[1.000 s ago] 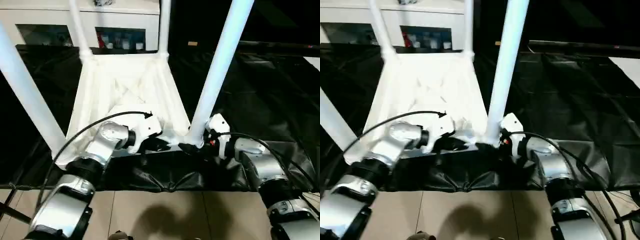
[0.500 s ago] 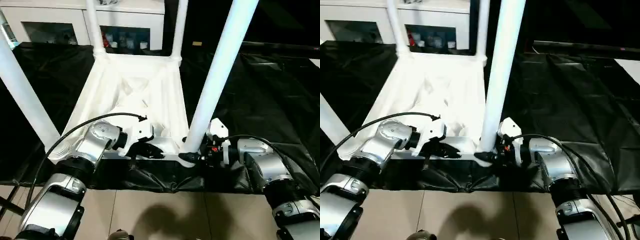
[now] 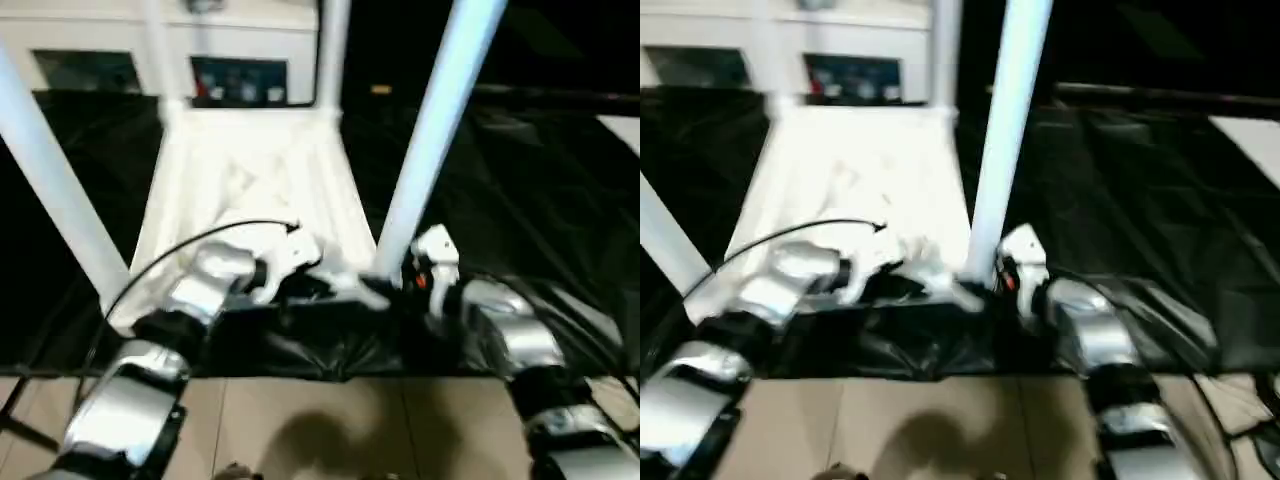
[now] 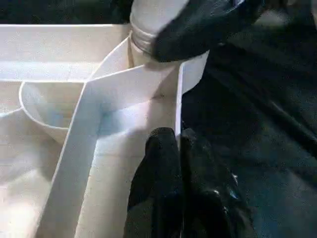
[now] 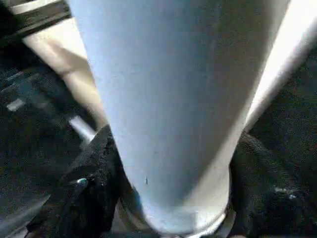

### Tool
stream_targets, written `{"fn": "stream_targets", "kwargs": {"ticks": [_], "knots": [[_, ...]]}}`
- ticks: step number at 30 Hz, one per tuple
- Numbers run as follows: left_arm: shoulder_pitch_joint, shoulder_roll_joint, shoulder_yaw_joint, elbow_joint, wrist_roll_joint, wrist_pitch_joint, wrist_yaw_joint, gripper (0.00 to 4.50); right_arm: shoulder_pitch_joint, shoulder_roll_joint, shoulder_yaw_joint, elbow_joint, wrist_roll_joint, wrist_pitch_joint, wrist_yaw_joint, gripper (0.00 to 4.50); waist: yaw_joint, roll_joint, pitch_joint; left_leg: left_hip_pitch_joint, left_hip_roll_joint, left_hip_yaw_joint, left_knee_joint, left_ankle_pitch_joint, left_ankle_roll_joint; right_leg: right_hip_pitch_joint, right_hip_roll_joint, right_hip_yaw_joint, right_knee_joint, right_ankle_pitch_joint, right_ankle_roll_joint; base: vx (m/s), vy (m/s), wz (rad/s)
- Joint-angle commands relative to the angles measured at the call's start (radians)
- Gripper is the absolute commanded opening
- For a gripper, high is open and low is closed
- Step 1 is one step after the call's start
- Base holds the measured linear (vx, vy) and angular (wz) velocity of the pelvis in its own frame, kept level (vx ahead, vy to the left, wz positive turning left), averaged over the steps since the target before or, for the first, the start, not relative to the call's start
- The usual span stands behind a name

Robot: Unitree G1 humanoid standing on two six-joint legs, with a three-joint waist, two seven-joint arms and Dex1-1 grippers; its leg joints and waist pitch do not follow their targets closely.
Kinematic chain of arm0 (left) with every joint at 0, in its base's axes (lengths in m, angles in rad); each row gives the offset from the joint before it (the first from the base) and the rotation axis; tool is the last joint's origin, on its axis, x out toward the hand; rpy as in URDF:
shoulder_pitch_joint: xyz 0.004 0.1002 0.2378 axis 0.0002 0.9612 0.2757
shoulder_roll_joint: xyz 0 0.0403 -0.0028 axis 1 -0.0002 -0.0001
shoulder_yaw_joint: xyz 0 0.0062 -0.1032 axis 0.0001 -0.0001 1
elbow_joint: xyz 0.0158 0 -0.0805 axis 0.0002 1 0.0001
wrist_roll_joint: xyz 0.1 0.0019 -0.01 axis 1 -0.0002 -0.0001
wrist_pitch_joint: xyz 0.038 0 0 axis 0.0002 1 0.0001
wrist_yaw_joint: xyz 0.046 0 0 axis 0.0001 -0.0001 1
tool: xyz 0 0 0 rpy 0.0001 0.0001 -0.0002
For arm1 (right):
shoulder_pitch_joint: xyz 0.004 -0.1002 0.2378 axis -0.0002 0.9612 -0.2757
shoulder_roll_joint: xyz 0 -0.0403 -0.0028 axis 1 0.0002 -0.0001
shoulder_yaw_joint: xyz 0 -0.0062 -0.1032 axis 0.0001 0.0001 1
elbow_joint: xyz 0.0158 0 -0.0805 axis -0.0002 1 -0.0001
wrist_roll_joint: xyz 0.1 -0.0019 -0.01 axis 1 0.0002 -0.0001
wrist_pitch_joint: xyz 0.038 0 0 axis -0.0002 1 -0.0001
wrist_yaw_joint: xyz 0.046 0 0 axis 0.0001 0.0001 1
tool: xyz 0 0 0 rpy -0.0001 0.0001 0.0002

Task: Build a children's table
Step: Rotate leg to tighten

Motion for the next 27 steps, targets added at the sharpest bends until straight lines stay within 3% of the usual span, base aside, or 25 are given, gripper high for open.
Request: {"fn": "stream_targets", "kwargs": {"ticks": [1, 4, 9, 10, 15, 18, 25, 27], "knots": [[-0.041, -0.078, 0.004, -0.001, -0.002, 0.028, 0.111, 0.00, -0.011, 0.082, 0.031, 0.050, -0.014, 0.021, -0.110, 2.65, -0.003, -0.001, -0.062, 0.016, 0.047, -0.033, -0.079, -0.318, -0.012, 0.038, -0.080, 0.056, -0.103, -0.449, -0.157, 0.000, 0.000, 0.00], [-0.057, -0.139, 0.020, 0.022, 0.008, 0.053, 0.240, 0.00, -0.044, 0.157, -0.034, 0.116, -0.010, 0.042, -0.331, 2.65, -0.013, 0.002, -0.063, 0.017, 0.046, -0.032, -0.079, -0.315, -0.014, 0.033, -0.076, 0.057, -0.101, -0.421, -0.167, 0.000, 0.000, 0.00], [-0.055, -0.176, 0.011, 0.029, 0.025, 0.041, 0.309, 0.00, -0.066, 0.205, -0.039, 0.151, -0.023, 0.004, -0.421, 2.65, -0.015, 0.003, -0.067, 0.012, 0.044, -0.027, -0.077, -0.286, 0.009, 0.039, -0.073, 0.058, -0.095, -0.322, -0.184, 0.000, 0.000, 0.00], [-0.048, -0.181, 0.004, 0.023, 0.026, 0.031, 0.308, 0.00, -0.069, 0.212, -0.030, 0.152, -0.043, -0.024, -0.438, 3.00, -0.015, 0.001, -0.068, 0.011, 0.043, -0.027, -0.077, -0.281, 0.013, 0.041, -0.072, 0.058, -0.094, -0.310, -0.186, 0.000, 0.000, 0.00], [-0.022, -0.156, -0.010, -0.002, 0.021, 0.004, 0.248, 0.00, -0.063, 0.193, -0.016, 0.122, -0.044, -0.067, -0.359, 3.57, -0.014, 0.004, -0.066, 0.012, 0.044, -0.027, -0.077, -0.295, 0.027, 0.042, -0.073, 0.057, -0.096, -0.321, -0.186, 0.000, 0.000, 0.00], [-0.009, -0.126, -0.015, -0.012, 0.017, -0.017, 0.207, 0.00, -0.057, 0.159, -0.003, 0.109, -0.040, -0.088, -0.294, 3.84, -0.017, -0.002, -0.066, 0.009, 0.044, -0.026, -0.078, -0.302, 0.031, 0.043, -0.071, 0.057, -0.097, -0.333, -0.182, 0.000, 0.000, 0.00], [0.013, -0.038, -0.021, -0.050, -0.008, -0.067, 0.041, 0.00, -0.040, 0.030, 0.047, 0.082, -0.071, -0.098, -0.092, 4.46, -0.014, -0.001, -0.066, 0.008, 0.046, -0.024, -0.075, -0.267, 0.048, 0.044, -0.073, 0.059, -0.092, -0.307, -0.199, 0.000, 0.000, 0.00], [0.021, -0.016, -0.027, -0.058, -0.011, -0.080, -0.003, 0.00, -0.035, 0.002, 0.060, 0.073, -0.074, -0.096, -0.031, 4.46, -0.013, 0.000, -0.066, 0.009, 0.048, -0.025, -0.076, -0.263, 0.046, 0.043, -0.073, 0.059, -0.090, -0.295, -0.204, 0.000, 0.000, 0.00]]}}
